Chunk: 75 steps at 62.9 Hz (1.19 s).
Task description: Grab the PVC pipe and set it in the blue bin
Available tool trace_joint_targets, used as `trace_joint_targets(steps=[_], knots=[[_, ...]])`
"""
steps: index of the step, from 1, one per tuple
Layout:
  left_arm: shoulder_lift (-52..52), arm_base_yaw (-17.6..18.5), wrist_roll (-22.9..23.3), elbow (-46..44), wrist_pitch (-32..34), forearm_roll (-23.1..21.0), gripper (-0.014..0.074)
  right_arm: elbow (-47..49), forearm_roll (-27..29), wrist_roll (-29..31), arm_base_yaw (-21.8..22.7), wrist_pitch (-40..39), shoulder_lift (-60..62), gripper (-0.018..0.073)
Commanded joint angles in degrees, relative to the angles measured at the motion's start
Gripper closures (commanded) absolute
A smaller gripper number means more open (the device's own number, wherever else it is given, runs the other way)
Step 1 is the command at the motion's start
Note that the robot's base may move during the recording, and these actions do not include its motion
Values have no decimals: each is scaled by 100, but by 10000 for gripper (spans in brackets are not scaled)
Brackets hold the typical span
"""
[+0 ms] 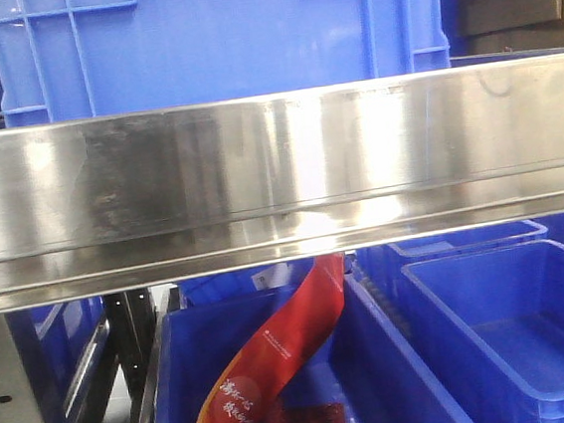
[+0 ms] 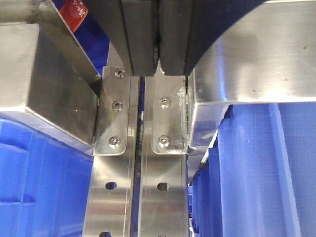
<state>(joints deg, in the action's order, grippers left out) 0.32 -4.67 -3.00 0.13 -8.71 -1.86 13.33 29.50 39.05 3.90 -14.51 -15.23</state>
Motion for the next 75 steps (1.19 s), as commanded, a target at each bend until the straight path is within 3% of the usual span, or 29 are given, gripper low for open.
trace_joint_targets(steps=[1,19,34,57,75], knots=[[-32,-35,43,-13,117,11,707,-12,-3,4,32,-92,12,721],[-32,-35,43,-13,117,11,707,-12,-3,4,32,-57,12,721],[-32,-35,43,-13,117,11,707,-12,-3,4,42,708,12,723],[-32,-35,43,-13,117,11,707,-12,9,4,601,1451,579,723],[-32,-35,43,-13,117,11,707,-12,43,-7,623,1409,628,724]])
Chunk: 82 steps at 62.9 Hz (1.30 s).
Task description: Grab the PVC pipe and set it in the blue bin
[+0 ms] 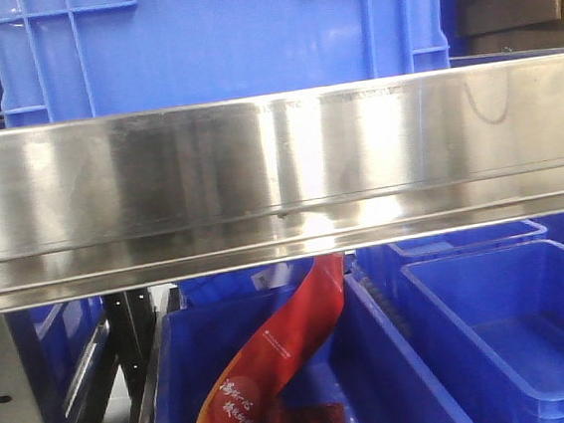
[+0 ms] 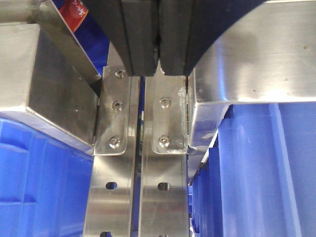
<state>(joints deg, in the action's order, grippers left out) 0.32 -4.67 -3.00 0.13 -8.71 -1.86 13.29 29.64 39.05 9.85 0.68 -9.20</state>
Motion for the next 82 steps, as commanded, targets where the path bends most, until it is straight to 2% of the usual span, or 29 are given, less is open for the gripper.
trace_joint_targets(steps=[1,20,24,31,36,47,54,59,65,74,82], knots=[[-32,-35,43,-13,117,11,707,-8,28,-7,27,-111,25,724],[-32,-35,43,-13,117,11,707,-8,-9,-85,27,-123,25,724],[-32,-35,43,-13,117,11,707,-8,-458,-291,27,-179,25,724],[-32,-35,43,-13,117,11,707,-8,-1339,-1210,27,-198,25,724],[-32,-35,43,-13,117,11,707,-8,-1615,-1657,27,-163,25,724],[-32,-35,43,-13,117,11,707,-129,-2170,-2138,27,-119,25,724],[-32,-35,43,-13,117,11,707,-372,-2434,-2514,27,-569,25,724],[-32,-35,43,-13,117,11,707,-561,-2487,-2514,32,-882,25,724],[-32,-35,43,-13,117,11,707,-687,-2487,-2542,32,-868,25,724],[-32,-35,43,-13,117,11,707,-964,-2501,-2945,32,-1060,25,724],[-32,-35,43,-13,117,11,707,-1245,-2501,-2958,41,-1187,52,724]])
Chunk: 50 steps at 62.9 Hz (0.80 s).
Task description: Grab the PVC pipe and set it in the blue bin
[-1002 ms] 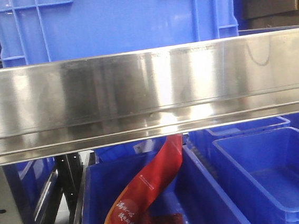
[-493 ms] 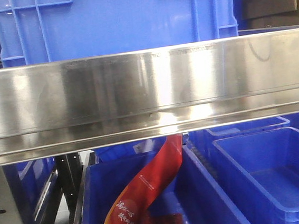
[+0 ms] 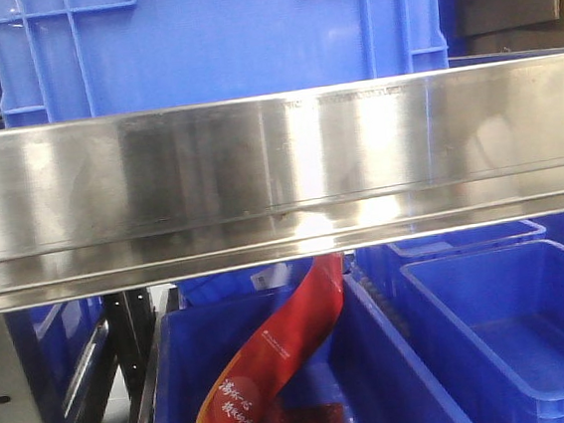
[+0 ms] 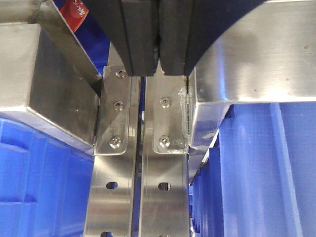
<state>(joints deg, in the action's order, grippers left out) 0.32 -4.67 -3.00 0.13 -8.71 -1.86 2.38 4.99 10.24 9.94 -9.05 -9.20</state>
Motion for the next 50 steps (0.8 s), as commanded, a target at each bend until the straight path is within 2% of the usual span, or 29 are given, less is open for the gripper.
trace_joint_targets(steps=[1,12,26,43,50], knots=[[-32,-35,43,-13,117,11,707,-177,-35,-87,32,-214,63,724],[-32,-35,43,-13,117,11,707,-238,-35,-265,32,-214,241,724],[-32,-35,43,-13,117,11,707,-238,-35,-265,32,182,544,724],[-32,-35,43,-13,117,11,707,-238,-35,-265,533,224,852,724],[-32,-35,43,-13,117,11,707,-238,-35,-265,606,224,852,724]])
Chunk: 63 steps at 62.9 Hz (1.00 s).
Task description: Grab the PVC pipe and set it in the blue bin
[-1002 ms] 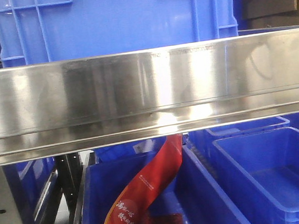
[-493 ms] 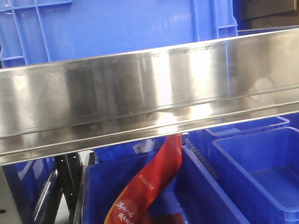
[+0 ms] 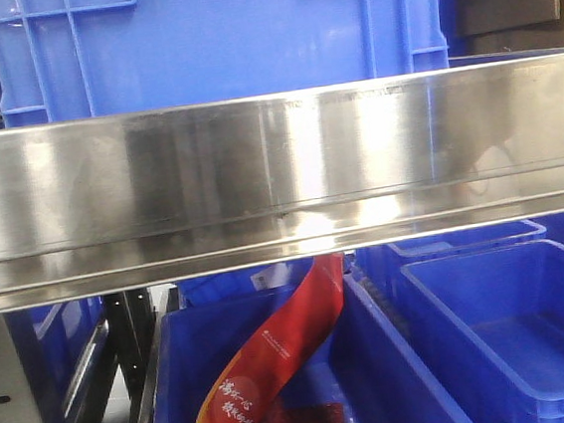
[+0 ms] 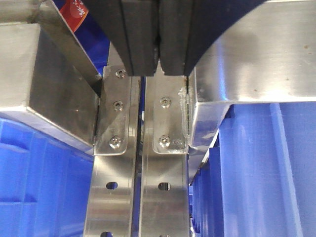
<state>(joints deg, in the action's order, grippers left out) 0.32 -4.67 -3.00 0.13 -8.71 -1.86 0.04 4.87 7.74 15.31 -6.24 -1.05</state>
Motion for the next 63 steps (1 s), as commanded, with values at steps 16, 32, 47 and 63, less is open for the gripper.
trace_joint_targets(steps=[16,32,47,63], knots=[[-32,-35,43,-13,117,11,707,-4,-23,-16,57,-57,44,724],[-32,-35,43,-13,117,11,707,-4,-23,-16,-58,188,105,724],[-32,-35,43,-13,117,11,707,-4,-23,-16,-69,127,105,724],[-32,-35,43,-13,117,11,707,-4,-23,-16,-69,115,105,724]])
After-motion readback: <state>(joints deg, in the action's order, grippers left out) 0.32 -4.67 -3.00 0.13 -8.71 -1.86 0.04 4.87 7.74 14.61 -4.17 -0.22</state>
